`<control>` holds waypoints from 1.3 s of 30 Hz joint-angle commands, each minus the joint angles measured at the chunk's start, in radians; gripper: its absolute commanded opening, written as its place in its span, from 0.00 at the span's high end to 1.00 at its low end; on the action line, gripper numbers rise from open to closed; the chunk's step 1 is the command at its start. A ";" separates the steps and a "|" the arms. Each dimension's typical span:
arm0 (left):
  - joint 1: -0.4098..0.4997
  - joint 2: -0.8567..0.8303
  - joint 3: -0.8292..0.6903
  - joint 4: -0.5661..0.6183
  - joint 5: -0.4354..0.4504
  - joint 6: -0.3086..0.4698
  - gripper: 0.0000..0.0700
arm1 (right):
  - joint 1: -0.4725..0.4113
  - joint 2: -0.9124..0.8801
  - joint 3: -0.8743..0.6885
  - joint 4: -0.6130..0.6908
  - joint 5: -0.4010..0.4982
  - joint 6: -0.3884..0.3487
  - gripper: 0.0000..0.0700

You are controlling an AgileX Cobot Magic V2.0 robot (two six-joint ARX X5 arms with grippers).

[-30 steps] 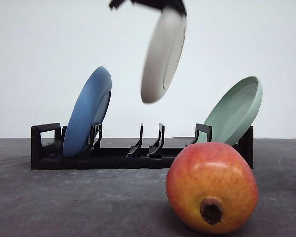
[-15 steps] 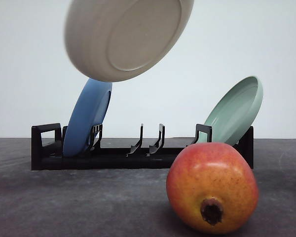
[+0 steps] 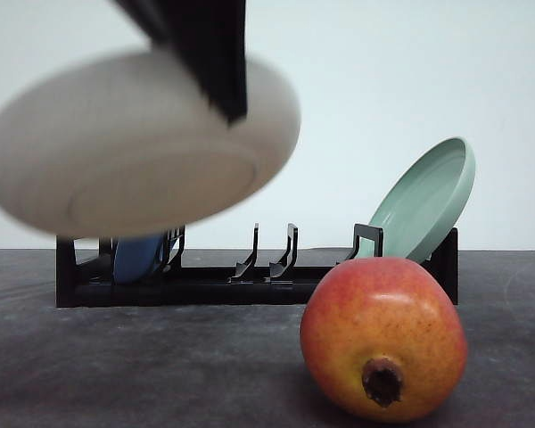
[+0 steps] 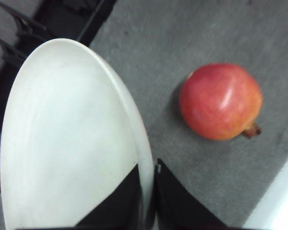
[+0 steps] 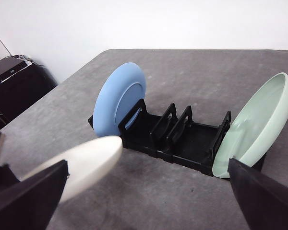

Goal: Place pomegranate in white plate

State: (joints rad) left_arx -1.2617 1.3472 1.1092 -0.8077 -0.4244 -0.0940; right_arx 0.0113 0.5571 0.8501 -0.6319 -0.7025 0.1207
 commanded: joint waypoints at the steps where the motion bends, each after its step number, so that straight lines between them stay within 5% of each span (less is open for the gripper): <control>1: -0.015 0.004 -0.030 0.036 -0.014 -0.005 0.99 | 0.000 0.004 0.015 0.010 0.003 0.004 0.00; 15: -0.018 0.018 -0.313 0.306 -0.067 -0.032 0.99 | 0.000 0.004 0.015 0.010 0.003 0.014 0.00; 32: -0.068 0.197 -0.323 0.401 -0.059 -0.069 0.97 | 0.000 0.004 0.015 0.010 0.003 0.029 0.00; 34: -0.068 0.205 -0.323 0.402 -0.057 -0.069 0.92 | 0.000 0.004 0.015 0.010 0.003 0.029 0.00; 39: -0.068 0.208 -0.323 0.396 -0.053 -0.076 0.52 | 0.000 0.004 0.015 0.010 0.003 0.029 0.00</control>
State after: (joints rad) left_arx -1.3140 1.5344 0.7822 -0.4153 -0.4789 -0.1568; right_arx 0.0113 0.5571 0.8501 -0.6319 -0.7025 0.1390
